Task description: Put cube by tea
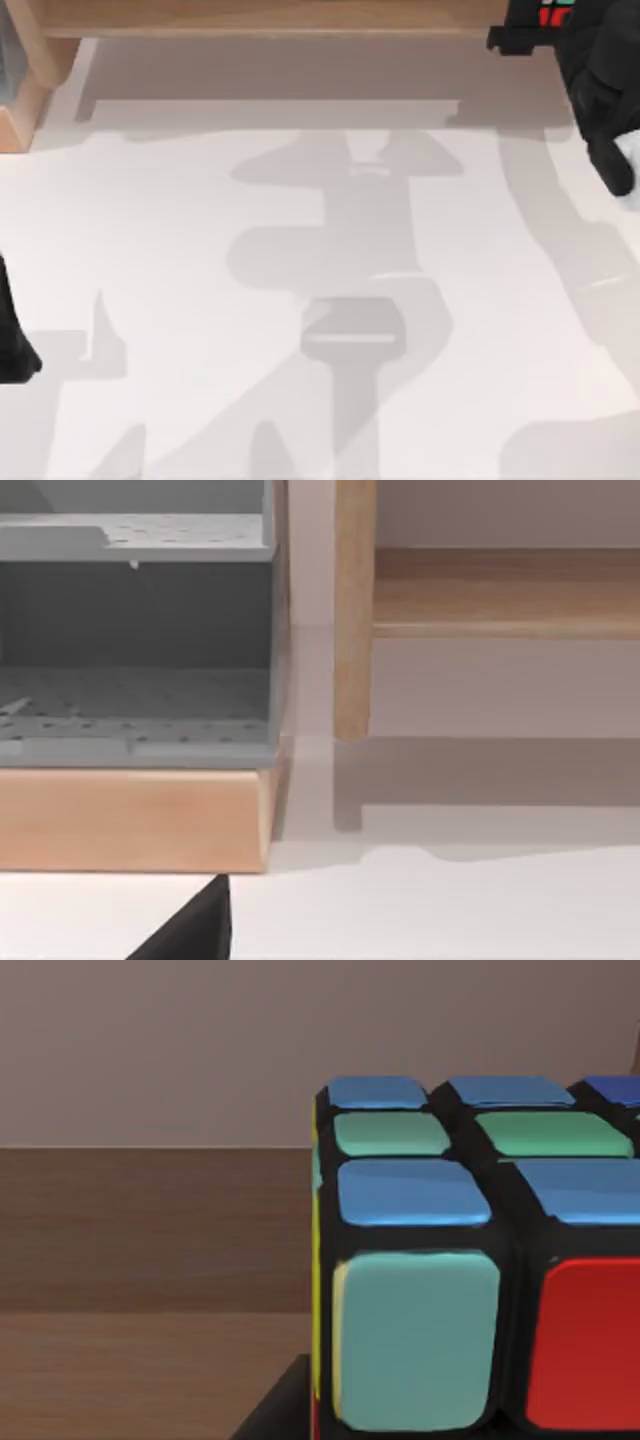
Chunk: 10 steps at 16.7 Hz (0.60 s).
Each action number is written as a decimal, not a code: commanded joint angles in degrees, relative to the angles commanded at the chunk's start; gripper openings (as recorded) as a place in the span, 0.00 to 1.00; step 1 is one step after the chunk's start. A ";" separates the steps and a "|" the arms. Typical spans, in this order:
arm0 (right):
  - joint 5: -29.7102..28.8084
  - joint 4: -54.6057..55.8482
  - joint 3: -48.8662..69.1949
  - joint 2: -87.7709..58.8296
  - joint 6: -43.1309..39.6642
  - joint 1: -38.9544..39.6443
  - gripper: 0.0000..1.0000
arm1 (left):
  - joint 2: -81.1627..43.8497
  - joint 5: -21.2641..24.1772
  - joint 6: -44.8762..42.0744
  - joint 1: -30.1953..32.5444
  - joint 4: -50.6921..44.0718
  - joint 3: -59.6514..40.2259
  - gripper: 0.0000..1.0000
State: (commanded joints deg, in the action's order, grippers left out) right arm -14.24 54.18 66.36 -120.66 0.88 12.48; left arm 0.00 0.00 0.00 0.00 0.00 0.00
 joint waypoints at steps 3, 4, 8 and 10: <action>0.01 -1.38 0.40 0.98 0.01 -0.01 0.00 | 0.00 0.00 0.00 0.00 0.00 0.00 1.00; 0.01 -1.39 0.40 0.99 0.01 -0.01 0.00 | 0.00 0.00 0.00 0.00 0.00 0.00 1.00; 0.14 -1.78 0.56 1.18 0.08 0.00 0.00 | 0.00 0.00 0.00 0.00 0.00 0.00 1.00; 0.87 -4.44 1.91 2.81 0.16 0.60 0.00 | 0.00 0.00 0.00 0.00 0.00 0.00 1.00</action>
State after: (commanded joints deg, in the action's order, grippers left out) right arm -13.37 49.74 68.26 -117.85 1.05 13.08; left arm 0.00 0.00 0.00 0.00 0.00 0.00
